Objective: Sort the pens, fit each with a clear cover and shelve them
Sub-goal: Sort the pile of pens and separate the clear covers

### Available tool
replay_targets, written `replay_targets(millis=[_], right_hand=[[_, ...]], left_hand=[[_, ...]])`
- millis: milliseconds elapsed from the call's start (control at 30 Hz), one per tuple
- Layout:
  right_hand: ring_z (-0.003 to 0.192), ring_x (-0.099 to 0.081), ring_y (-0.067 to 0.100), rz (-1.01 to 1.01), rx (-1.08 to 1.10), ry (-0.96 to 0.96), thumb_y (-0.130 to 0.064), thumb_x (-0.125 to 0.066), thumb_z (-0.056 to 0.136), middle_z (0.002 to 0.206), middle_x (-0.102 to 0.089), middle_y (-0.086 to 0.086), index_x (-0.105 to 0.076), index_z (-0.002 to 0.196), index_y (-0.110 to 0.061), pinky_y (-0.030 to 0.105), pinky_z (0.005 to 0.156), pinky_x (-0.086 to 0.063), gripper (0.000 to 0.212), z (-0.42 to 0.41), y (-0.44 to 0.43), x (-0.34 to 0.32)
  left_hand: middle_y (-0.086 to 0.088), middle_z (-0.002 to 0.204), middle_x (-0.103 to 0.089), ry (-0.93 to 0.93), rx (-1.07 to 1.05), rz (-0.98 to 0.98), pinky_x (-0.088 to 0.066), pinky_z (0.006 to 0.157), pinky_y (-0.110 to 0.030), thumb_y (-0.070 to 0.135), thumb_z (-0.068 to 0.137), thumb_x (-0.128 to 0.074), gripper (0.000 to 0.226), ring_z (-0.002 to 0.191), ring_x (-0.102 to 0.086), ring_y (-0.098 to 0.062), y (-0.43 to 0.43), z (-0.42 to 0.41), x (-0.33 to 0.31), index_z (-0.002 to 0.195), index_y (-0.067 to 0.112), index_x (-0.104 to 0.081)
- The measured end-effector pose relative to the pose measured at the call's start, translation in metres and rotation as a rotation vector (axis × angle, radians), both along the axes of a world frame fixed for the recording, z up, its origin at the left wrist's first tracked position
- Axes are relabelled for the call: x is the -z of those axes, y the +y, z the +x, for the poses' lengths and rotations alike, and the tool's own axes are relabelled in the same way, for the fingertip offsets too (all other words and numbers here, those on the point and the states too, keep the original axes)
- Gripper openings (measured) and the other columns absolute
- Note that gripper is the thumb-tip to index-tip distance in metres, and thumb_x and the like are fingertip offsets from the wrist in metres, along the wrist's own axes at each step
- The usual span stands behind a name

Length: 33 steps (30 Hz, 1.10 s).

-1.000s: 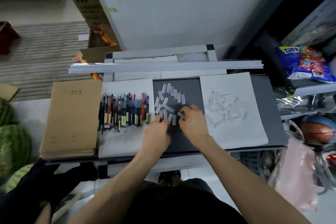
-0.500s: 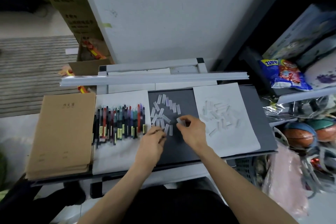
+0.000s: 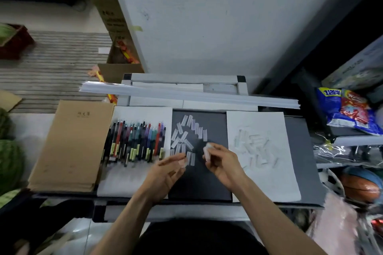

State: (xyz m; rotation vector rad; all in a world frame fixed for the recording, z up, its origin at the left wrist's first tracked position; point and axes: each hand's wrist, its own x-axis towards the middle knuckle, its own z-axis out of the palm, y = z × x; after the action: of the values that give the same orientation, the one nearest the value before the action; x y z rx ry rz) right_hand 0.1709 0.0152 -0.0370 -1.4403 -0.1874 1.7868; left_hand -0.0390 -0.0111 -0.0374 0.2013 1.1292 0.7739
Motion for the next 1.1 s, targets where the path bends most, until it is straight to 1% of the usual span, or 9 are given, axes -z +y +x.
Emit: replay_targets(millis=[200, 333, 433, 500, 567, 667, 833, 967, 1100], right_hand=[[0.068, -0.052, 0.020, -0.102, 0.056, 0.316, 0.002, -0.060, 0.091, 0.092, -0.061, 0.015, -0.065, 0.101, -0.006, 0.023, 0.051, -0.044, 0.013, 0.011, 0.008, -0.004], [0.064, -0.044, 0.019, -0.066, 0.022, 0.412, -0.002, -0.053, 0.083, 0.088, -0.056, 0.013, -0.066, 0.093, -0.006, 0.023, 0.052, -0.037, 0.017, 0.011, 0.011, -0.006], [0.063, -0.040, 0.017, -0.046, -0.061, 0.419, -0.017, -0.055, 0.085, 0.088, -0.055, 0.010, -0.065, 0.087, -0.009, 0.023, 0.051, -0.029, 0.013, 0.011, 0.010, -0.011], [0.062, -0.035, 0.015, -0.063, -0.107, 0.385, -0.037, -0.059, 0.095, 0.081, -0.053, 0.005, -0.061, 0.080, -0.014, 0.021, 0.050, -0.021, 0.027, 0.012, 0.008, -0.010], [0.059, -0.031, 0.012, -0.086, -0.169, 0.266, -0.058, -0.056, 0.099, 0.071, -0.046, 0.000, -0.053, 0.069, -0.020, 0.020, 0.048, -0.017, 0.049, 0.010, 0.005, -0.009], [0.056, -0.031, 0.013, -0.141, -0.215, 0.147, -0.066, -0.051, 0.098, 0.063, -0.036, 0.000, -0.041, 0.061, -0.022, 0.021, 0.045, -0.017, 0.058, 0.005, -0.002, -0.004], [0.053, -0.034, 0.012, -0.187, -0.225, 0.200, -0.041, -0.060, 0.095, 0.062, -0.041, 0.000, -0.045, 0.066, -0.021, 0.019, 0.043, -0.021, 0.038, -0.003, -0.010, -0.002], [0.056, -0.040, 0.013, -0.167, -0.087, 0.356, -0.019, -0.063, 0.082, 0.077, -0.055, 0.003, -0.058, 0.077, -0.013, 0.019, 0.046, -0.034, 0.009, -0.011, -0.017, -0.007], [0.061, -0.048, 0.015, -0.151, -0.075, 0.339, -0.037, -0.068, 0.092, 0.073, -0.055, 0.004, -0.052, 0.065, -0.014, 0.020, 0.048, -0.036, 0.039, -0.019, -0.019, -0.011]], left_hand=[[-0.023, 0.110, -0.066, -0.286, -0.318, -0.084, -0.046, 0.108, -0.032, 0.001, 0.082, -0.057, 0.038, 0.107, -0.060, -0.025, 0.004, 0.023, -0.020, 0.116, -0.014, -0.062], [-0.008, 0.087, -0.057, -0.424, -0.317, -0.080, -0.042, 0.058, -0.024, 0.012, 0.093, -0.052, 0.017, 0.063, -0.047, -0.014, 0.008, 0.023, -0.009, 0.099, 0.003, -0.065], [-0.002, 0.070, -0.054, -0.413, -0.318, -0.103, -0.030, 0.042, -0.023, 0.023, 0.096, -0.054, 0.023, 0.046, -0.037, -0.011, 0.010, 0.029, -0.007, 0.078, 0.012, -0.062], [-0.001, 0.066, -0.054, -0.277, -0.296, -0.108, -0.025, 0.037, -0.021, 0.028, 0.098, -0.055, 0.028, 0.042, -0.036, -0.010, 0.010, 0.034, -0.007, 0.074, 0.014, -0.057], [-0.004, 0.070, -0.058, -0.058, -0.247, -0.090, -0.026, 0.039, -0.020, 0.033, 0.102, -0.057, 0.030, 0.045, -0.041, -0.011, 0.005, 0.038, -0.003, 0.079, 0.014, -0.057], [-0.011, 0.081, -0.071, 0.179, -0.195, -0.051, -0.041, 0.047, -0.021, 0.039, 0.102, -0.061, 0.037, 0.057, -0.053, -0.015, -0.006, 0.034, -0.001, 0.088, 0.006, -0.070], [-0.016, 0.092, -0.073, 0.084, -0.238, 0.008, -0.056, 0.061, -0.022, 0.022, 0.101, -0.061, 0.033, 0.072, -0.065, -0.019, -0.019, 0.016, -0.001, 0.121, -0.003, -0.070], [-0.018, 0.097, -0.075, 0.133, -0.250, -0.046, -0.061, 0.073, -0.028, 0.013, 0.100, -0.063, 0.025, 0.081, -0.071, -0.023, -0.018, 0.011, 0.001, 0.116, -0.003, -0.072], [-0.015, 0.088, -0.076, 0.251, -0.196, -0.056, -0.054, 0.068, -0.030, 0.025, 0.097, -0.072, 0.029, 0.074, -0.068, -0.021, -0.014, 0.010, 0.003, 0.105, -0.003, -0.075]])
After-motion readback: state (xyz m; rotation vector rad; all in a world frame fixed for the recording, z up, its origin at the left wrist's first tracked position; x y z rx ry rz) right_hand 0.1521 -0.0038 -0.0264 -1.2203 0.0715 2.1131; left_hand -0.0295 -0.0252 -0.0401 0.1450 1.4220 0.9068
